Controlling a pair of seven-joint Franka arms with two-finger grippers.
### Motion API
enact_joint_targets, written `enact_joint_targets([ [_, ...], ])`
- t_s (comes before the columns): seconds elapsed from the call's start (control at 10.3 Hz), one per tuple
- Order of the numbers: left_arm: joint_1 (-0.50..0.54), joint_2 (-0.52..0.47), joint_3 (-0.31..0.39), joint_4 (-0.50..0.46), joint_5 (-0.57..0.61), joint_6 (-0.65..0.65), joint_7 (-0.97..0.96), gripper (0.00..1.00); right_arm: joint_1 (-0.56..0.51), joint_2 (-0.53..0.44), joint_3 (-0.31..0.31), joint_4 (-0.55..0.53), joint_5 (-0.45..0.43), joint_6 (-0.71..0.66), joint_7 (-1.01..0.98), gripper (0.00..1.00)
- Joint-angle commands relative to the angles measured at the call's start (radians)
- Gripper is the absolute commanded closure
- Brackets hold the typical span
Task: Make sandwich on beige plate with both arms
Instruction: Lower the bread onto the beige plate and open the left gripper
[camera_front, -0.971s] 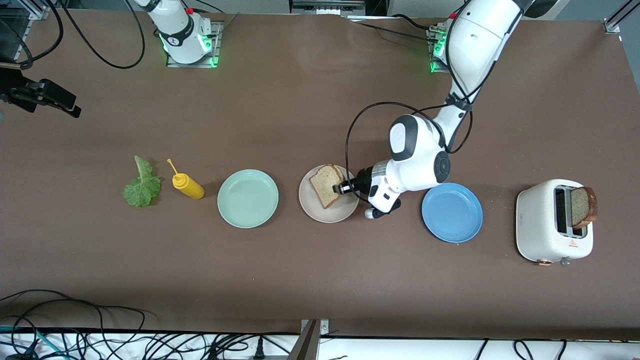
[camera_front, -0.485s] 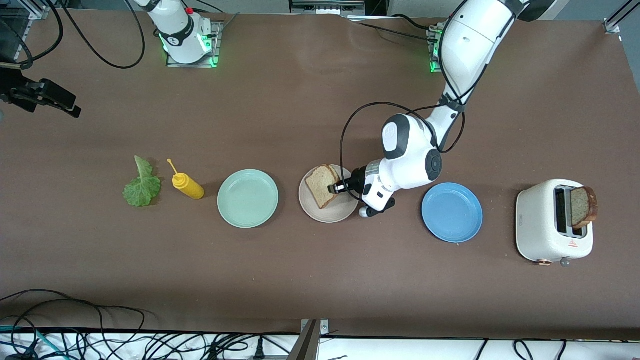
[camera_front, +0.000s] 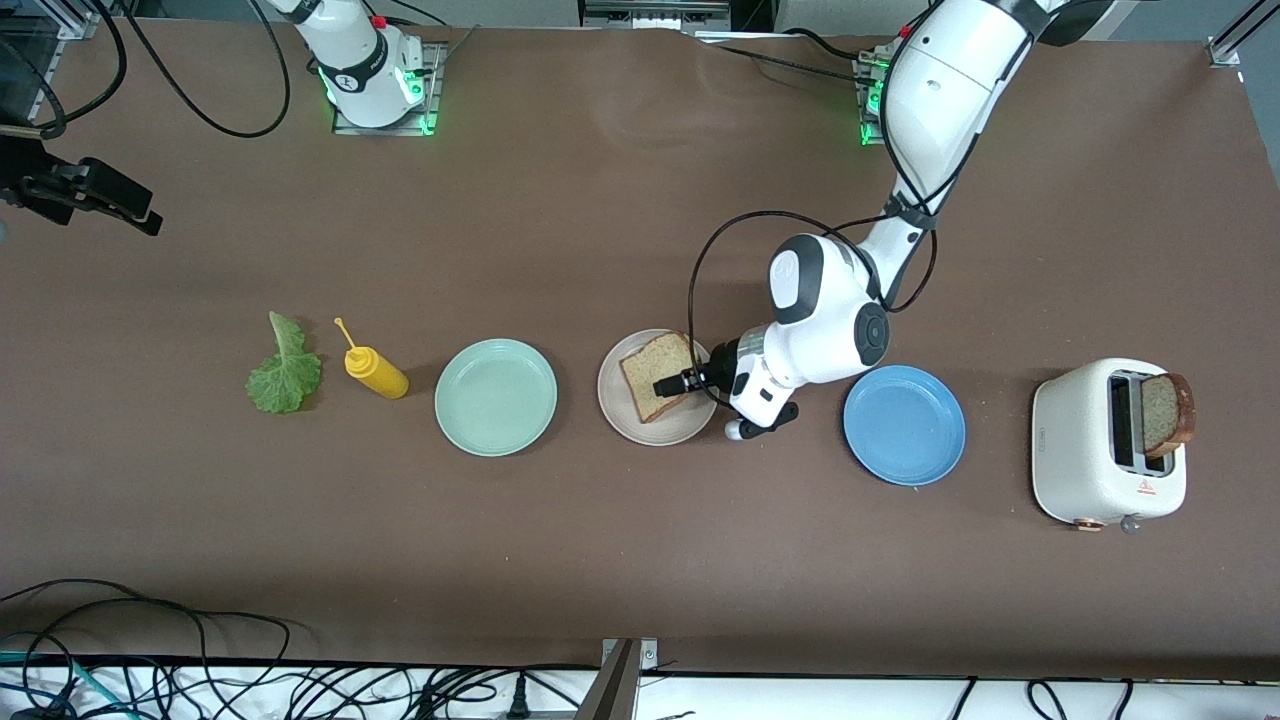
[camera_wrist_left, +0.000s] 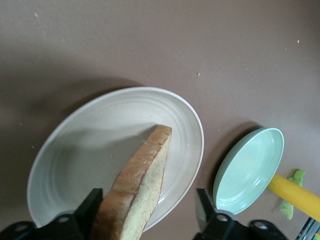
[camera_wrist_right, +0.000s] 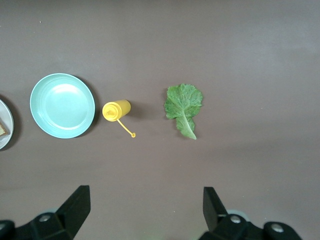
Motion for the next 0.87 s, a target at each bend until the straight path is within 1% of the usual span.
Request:
enact_joint_targets([
  [0.0,0.015,0.009,0.009,0.022,0.058,0.001,0.006,0.0,-0.002,-0.003,0.002,0.015,0.013,-0.02,0.002,0.0],
  [0.39,0.022,0.006,0.046,0.02,0.095,0.001,0.004,0.0,-0.002,-0.001,0.004,0.015,0.013,-0.019,0.012,0.0],
  [0.58,0.025,-0.003,0.055,0.02,0.2,-0.003,-0.004,0.0,-0.002,0.003,0.001,0.014,0.015,-0.019,0.012,0.0],
  [0.78,0.051,-0.031,0.056,0.009,0.242,-0.02,-0.007,0.0,-0.002,0.008,-0.001,0.014,0.012,-0.01,0.006,0.0],
])
